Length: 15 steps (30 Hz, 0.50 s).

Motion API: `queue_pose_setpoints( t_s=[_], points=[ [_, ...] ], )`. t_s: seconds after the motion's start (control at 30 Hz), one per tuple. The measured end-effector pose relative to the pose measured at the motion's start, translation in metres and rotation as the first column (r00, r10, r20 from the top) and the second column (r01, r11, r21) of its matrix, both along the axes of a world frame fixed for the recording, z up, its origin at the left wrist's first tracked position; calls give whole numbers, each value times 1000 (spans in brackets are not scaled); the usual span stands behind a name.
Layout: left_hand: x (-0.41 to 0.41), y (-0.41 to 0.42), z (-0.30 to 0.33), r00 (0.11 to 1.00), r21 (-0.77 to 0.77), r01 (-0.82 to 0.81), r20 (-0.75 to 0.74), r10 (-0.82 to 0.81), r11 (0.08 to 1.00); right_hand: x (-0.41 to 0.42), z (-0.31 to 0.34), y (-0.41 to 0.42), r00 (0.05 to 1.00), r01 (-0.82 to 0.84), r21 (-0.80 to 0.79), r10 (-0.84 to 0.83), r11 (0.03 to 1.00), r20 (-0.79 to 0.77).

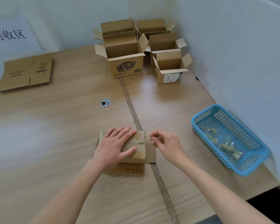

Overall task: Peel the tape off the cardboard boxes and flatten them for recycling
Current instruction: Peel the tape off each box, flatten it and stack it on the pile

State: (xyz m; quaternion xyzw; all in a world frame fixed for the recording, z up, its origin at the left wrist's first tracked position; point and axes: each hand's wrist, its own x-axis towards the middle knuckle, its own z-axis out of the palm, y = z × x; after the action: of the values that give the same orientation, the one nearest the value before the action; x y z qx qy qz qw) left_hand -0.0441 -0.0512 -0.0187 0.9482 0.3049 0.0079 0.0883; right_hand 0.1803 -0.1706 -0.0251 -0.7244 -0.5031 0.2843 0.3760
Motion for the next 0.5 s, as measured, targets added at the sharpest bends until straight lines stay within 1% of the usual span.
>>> queue_pose_setpoints(
  t_s=[0.1,0.13,0.23,0.3,0.37,0.43,0.5],
  points=[
    [0,0,0,1000,1,4,-3,-4,1000,0,4,-6,977,-62,39,69,997,-200],
    [0,0,0,1000,1,4,-5,-4,1000,0,4,-9,970,-92,52,101,994,-221],
    [0,0,0,1000,5,3,-8,-2,1000,0,4,-19,961,-195,45,200,980,-192],
    [0,-1,1,1000,5,-1,-6,1,1000,1,3,-21,963,-230,9,229,973,-142],
    [0,-1,1,1000,4,-3,-6,3,1000,1,5,-22,968,-240,-11,239,971,-80],
    [-1,-1,1,1000,7,-3,-11,3,1000,-1,8,-21,973,-230,12,230,973,-10],
    [0,-1,1,1000,3,-3,-6,3,1000,-4,10,-21,978,-207,45,207,977,-3]
  ],
)
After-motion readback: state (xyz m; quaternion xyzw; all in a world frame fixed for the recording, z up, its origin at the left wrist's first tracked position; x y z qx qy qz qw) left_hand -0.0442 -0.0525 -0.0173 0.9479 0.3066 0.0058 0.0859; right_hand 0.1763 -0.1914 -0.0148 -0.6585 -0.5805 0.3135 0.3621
